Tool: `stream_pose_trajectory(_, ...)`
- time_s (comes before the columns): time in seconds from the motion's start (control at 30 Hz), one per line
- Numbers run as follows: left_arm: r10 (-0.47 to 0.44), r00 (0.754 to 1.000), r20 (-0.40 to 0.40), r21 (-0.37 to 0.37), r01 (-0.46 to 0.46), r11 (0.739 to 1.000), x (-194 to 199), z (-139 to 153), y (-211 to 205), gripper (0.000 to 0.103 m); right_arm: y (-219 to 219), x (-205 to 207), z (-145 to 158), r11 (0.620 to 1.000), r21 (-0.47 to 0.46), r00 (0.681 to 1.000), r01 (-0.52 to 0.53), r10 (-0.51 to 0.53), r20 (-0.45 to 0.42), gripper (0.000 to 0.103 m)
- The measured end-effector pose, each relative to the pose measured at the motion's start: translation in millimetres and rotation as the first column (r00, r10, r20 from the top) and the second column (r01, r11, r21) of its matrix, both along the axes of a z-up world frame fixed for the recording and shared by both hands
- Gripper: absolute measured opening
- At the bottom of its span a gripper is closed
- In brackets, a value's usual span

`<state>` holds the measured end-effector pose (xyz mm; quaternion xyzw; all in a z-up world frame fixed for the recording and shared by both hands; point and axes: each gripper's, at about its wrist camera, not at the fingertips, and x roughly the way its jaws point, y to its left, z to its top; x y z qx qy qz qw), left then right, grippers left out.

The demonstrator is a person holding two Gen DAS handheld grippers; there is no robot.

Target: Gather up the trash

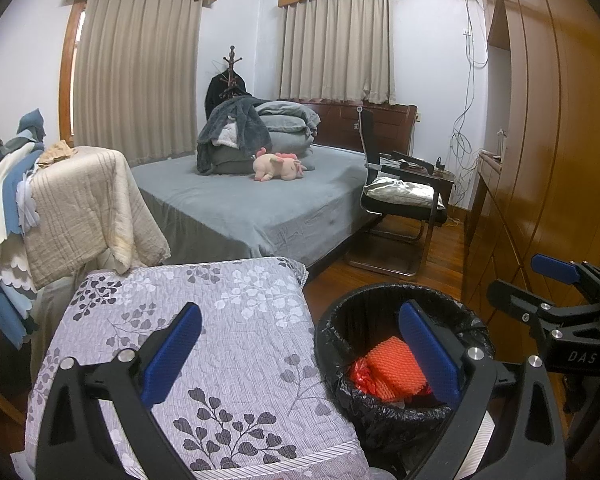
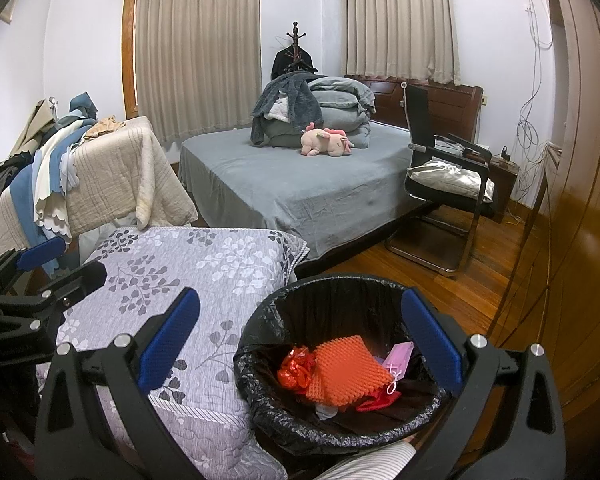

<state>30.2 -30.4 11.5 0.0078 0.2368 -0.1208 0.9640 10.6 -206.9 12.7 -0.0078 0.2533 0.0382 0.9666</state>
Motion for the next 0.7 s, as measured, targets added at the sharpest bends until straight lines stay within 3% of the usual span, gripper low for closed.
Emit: stream_pose_trajectory(0.7, 0.001, 1.0, -0.003, 0.0, -0.001, 1.0, 1.5, 0.1, -0.4, 0.097, 1.8, 1.0, -1.0, 1.0, -0.001, 1.0, 0.002, -0.002, -0.007, 0.098)
